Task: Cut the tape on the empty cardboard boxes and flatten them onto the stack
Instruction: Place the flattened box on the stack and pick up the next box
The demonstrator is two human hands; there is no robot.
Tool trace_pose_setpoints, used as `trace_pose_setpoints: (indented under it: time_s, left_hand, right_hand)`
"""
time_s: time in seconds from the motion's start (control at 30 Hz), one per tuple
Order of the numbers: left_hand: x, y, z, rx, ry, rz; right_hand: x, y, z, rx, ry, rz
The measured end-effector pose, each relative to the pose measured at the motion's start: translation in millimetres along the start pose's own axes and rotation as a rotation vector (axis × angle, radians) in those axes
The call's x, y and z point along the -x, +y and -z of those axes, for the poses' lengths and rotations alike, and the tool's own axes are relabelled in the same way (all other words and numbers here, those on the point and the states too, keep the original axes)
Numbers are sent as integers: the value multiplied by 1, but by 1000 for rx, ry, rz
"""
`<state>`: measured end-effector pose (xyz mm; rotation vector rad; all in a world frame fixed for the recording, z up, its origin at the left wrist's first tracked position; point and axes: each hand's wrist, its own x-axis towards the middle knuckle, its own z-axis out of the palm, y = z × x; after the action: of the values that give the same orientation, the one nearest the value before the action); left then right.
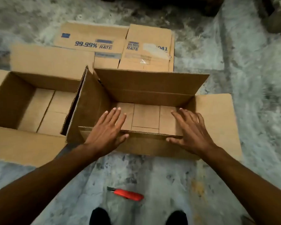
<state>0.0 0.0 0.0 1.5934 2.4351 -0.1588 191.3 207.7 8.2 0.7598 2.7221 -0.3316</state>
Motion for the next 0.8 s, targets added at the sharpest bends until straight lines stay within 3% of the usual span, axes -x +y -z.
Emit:
trace_pose_setpoints:
  time_s: [0.1, 0.27, 0.43, 0.57, 0.7, 0.8]
  left_hand:
    - [-32, -15, -39, 1, 106, -29]
    - [-84, -37, -94, -87, 158, -125]
    - [-118, -59, -116, -107, 162, -137]
    - [-117, -62, -106, -155, 272, -188]
    - [-106, -49, -105, -313, 514, -416]
    - [-103, -40, -101, -207, 660, -365]
  right_hand:
    - [-32, 15, -26, 51, 78, 33]
    - [-105, 30, -27, 205, 389, 204]
    - [-172, 41, -21, 137, 565, 15]
    - [-152, 29, -43, 7, 780, 52]
    - [-112, 31, -82, 42, 738, 115]
    - [-97, 33, -118, -3, 558, 115]
